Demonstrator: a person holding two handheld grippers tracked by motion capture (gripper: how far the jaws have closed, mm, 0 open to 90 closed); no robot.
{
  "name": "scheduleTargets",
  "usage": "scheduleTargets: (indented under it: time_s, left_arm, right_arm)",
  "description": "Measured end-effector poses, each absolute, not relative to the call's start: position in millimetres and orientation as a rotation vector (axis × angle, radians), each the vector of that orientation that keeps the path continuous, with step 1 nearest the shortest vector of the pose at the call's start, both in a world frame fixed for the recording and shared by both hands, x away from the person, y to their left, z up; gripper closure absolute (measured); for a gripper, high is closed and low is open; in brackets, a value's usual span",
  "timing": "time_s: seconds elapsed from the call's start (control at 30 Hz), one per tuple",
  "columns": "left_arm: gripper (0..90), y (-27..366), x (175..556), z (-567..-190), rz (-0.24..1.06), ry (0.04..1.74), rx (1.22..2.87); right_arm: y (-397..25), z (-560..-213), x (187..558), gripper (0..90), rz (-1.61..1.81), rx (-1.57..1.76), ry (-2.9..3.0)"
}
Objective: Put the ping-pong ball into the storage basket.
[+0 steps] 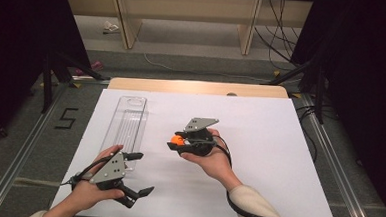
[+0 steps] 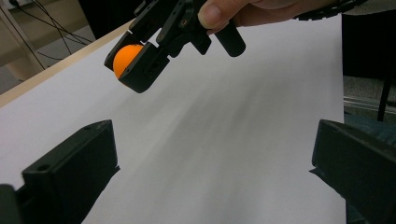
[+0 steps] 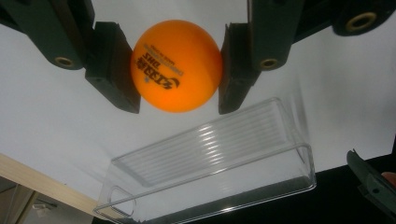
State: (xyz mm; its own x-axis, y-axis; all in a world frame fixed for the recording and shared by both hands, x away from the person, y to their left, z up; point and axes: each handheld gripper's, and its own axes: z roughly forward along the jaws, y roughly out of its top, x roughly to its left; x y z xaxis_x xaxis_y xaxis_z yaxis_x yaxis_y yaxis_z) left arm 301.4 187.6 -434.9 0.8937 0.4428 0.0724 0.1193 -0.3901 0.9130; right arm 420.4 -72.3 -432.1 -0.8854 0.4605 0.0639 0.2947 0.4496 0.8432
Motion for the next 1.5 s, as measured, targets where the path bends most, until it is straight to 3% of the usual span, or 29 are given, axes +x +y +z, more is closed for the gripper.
scheduleTargets:
  time_s: [1.5]
  left_arm:
    - [0.0,188,301,-435,0.366,0.408,1.962]
  right_arm:
    - [-50,-435,430,51.5,1.413,0.646,2.538]
